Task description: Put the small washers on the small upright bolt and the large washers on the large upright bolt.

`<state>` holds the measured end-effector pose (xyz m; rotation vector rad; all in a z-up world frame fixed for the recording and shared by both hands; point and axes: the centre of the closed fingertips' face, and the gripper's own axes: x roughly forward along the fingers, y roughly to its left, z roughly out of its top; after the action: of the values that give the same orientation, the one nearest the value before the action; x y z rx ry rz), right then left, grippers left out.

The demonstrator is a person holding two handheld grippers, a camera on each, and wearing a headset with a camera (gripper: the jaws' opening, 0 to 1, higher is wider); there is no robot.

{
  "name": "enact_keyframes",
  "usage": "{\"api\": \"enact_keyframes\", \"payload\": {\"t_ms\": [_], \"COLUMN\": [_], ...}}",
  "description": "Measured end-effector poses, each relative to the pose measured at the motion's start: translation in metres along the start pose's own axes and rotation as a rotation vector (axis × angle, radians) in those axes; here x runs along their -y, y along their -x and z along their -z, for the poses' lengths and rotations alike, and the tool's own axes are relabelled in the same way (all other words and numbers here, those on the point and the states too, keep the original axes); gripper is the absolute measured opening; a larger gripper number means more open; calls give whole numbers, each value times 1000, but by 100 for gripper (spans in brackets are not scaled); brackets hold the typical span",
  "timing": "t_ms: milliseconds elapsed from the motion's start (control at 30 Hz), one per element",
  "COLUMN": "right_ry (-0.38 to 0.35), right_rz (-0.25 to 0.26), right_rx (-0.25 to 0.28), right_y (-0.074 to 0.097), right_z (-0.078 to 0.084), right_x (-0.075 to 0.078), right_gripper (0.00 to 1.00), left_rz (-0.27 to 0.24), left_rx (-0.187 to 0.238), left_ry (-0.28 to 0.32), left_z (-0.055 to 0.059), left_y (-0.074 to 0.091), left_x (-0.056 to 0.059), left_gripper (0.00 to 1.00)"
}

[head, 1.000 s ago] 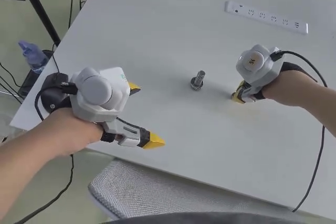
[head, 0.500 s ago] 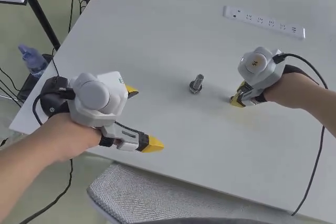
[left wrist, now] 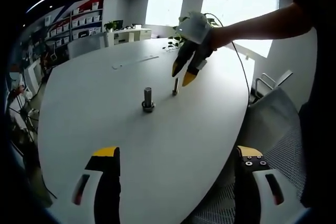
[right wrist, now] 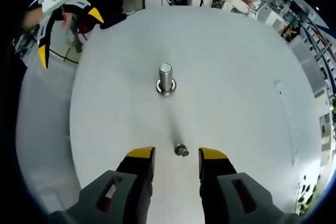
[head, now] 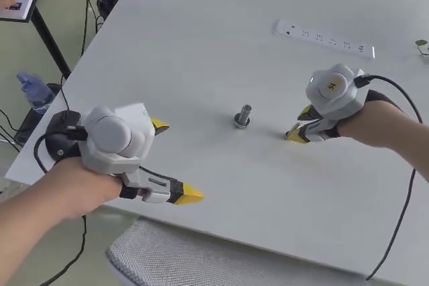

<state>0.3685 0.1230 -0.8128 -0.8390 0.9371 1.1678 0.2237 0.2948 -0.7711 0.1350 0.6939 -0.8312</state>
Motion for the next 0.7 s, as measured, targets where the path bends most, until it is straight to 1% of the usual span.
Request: {"api": "enact_keyframes", "payload": {"t_ms": [100, 200, 267, 367, 433, 567, 667, 700], "right_ry": [-10, -12, -32, -64, -87, -114, -145, -151], "right_rz": [7, 25, 25, 31, 36, 48, 57, 61], "right_rx": [33, 53, 72, 119, 166, 256, 302, 328], "right_y": [11, 21, 28, 38, 47, 65, 76, 80], "right_z": [-4, -3, -2, -2, -5, -9, -9, -10], "right_x": [-4, -5, -6, -9, -11, -17, -21, -22], "right_gripper": [35, 37, 38, 39, 41, 44, 45, 46], "left_rz": [0, -3, -6, -9, -12, -16, -19, -20], "left_rx": [-5, -2, 4, 13, 18, 27, 29, 31], "left_ry": [-11, -11, -4, 4, 5, 11, 10, 9], "left_z": [-1, -2, -3, -5, -7, -9, -10, -11], "left_y": [0, 1, 1, 3, 4, 7, 9, 10], "left_x": [2, 2, 1, 0, 1, 4, 7, 8], "left_gripper": [90, 89, 90, 90, 90, 90, 90, 90]}}
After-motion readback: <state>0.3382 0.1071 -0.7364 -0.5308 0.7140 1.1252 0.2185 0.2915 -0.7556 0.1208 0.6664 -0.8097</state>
